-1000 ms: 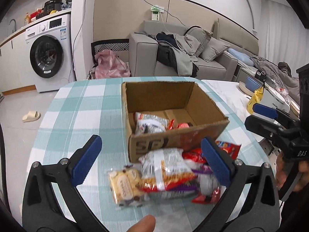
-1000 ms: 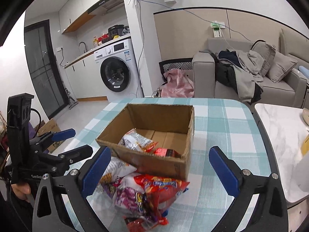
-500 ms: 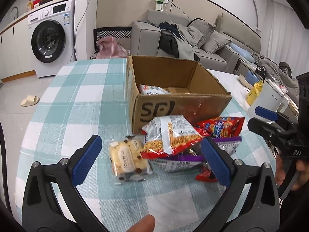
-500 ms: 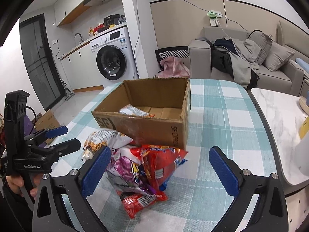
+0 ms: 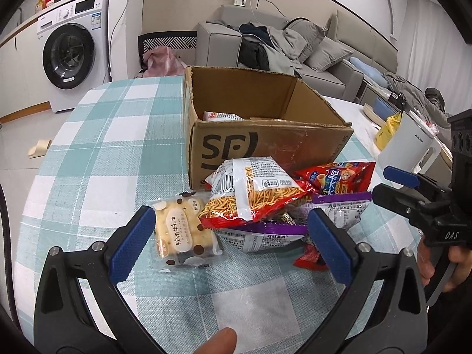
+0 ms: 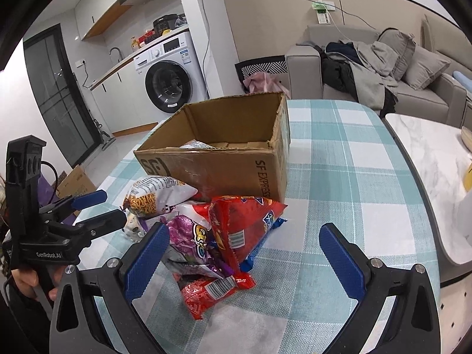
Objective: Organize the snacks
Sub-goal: 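Grasp the noodle-snack bag with the left tool while the right grasps the red chip bag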
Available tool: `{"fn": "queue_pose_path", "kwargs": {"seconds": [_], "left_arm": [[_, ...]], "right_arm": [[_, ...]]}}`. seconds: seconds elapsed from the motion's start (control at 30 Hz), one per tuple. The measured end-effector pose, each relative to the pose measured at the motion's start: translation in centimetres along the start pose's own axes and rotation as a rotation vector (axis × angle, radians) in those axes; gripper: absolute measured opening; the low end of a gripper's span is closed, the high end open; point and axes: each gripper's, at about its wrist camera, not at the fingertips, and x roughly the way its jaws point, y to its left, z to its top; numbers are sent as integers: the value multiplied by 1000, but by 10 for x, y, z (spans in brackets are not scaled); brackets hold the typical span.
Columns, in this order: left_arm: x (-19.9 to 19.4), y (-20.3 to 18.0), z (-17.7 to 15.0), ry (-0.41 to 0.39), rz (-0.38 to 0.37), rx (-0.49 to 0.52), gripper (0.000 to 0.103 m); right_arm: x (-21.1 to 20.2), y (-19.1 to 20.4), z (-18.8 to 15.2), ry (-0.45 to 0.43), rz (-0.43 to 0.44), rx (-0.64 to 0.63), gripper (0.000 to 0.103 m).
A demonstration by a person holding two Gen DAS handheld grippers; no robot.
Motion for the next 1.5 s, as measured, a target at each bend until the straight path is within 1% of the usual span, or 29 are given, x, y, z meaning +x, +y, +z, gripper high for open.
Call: {"fn": "queue_pose_path", "kwargs": {"seconds": [0.1,0.43,0.7,0.8,0.93,1.07,1.33,1.4,1.47,1.5], "left_arm": [[6,0,1,10,5,0,102],[21,5,8,32,-3,-21,102],[31,-3,13,38,-28,-4,102],[36,-5,13,42,-18,10,102],[45,0,14,55,-19,-17,102],[50,8,18,56,-3,-30,102],[63,18,20,76,-25,-60,102],[64,17,22,74,-30,-56,100],[67,17,24,84,-52,-48,88],[66,15,23,86,-61,-47,85]], "right_arm": [[7,-6,0,18,10,25,103],[28,-12,2,54,15,43,103],[39,-15,3,73,26,55,103],[43,-17,5,75,28,59,103],[54,-20,7,94,37,67,103],[61,-21,9,105,38,65,103],[77,-23,13,132,66,81,102],[81,-23,13,139,81,87,102],[84,-21,14,138,66,75,102],[83,-20,13,137,69,74,102]]}}
